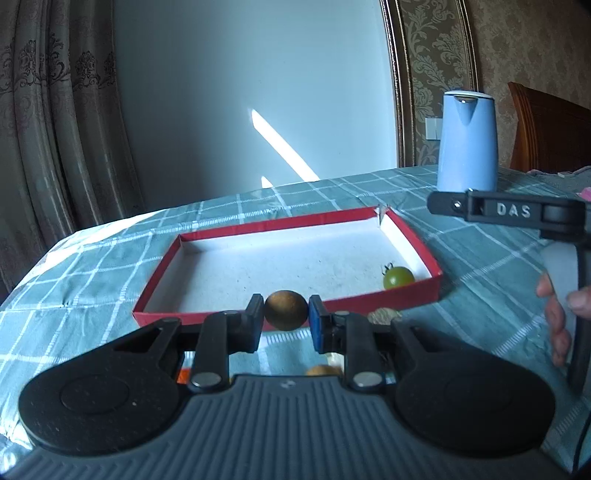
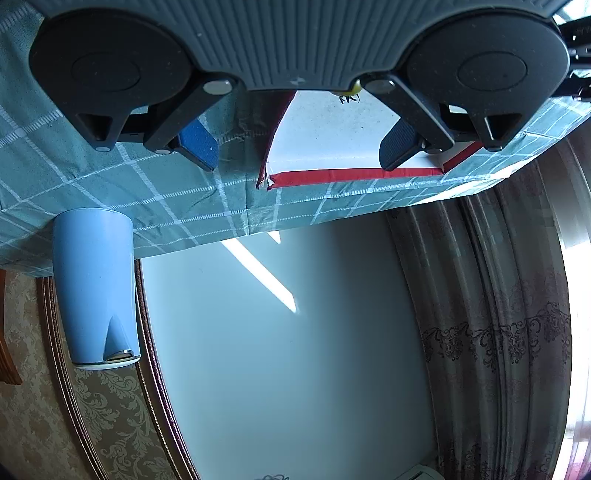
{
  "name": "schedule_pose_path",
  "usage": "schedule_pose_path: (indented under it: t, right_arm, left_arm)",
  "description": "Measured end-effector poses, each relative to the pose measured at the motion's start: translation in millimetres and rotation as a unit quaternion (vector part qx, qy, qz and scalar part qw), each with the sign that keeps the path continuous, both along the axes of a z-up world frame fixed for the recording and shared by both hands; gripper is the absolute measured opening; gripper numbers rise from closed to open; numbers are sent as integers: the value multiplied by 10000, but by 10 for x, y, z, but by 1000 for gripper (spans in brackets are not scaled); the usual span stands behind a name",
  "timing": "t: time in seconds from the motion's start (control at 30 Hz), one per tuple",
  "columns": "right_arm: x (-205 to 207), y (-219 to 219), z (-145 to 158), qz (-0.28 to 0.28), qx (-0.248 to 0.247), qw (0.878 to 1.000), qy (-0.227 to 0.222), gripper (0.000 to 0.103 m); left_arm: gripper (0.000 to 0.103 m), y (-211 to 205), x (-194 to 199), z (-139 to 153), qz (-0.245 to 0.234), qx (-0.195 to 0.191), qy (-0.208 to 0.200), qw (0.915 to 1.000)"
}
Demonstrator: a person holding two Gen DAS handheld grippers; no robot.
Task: Organize fruits
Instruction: 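Grasp the brown kiwi with the left gripper and drop it into the tray, then grasp a red cherry tomato with the right gripper and lift it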
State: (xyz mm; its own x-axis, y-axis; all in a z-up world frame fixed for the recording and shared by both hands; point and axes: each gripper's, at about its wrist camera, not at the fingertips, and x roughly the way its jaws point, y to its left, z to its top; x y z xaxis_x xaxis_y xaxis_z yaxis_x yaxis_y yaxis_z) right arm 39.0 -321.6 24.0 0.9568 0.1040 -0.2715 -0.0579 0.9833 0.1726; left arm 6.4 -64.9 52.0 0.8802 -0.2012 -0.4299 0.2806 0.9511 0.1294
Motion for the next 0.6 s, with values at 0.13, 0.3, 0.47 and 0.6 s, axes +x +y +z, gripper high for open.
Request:
schedule_pose_path:
  t: [0.13,0.3,0.47,0.6]
  right_arm:
    - [19,1,-15,-7,-4,10000,72,95]
    - [20,0,-14,23,17,10000,87,95]
    - [28,9,-22,67,13,9999,124,95]
    - [21,-3,-32,91,15,9998,156,95]
  left_arm:
    - [23,-23,451,15,377,-86,113,9992]
    - [23,60,847,-128,794,-372,540,9947]
    - [50,126,801,-179,955,-325,444,9939]
    - [73,244,548,-85,977,-490,184,9938]
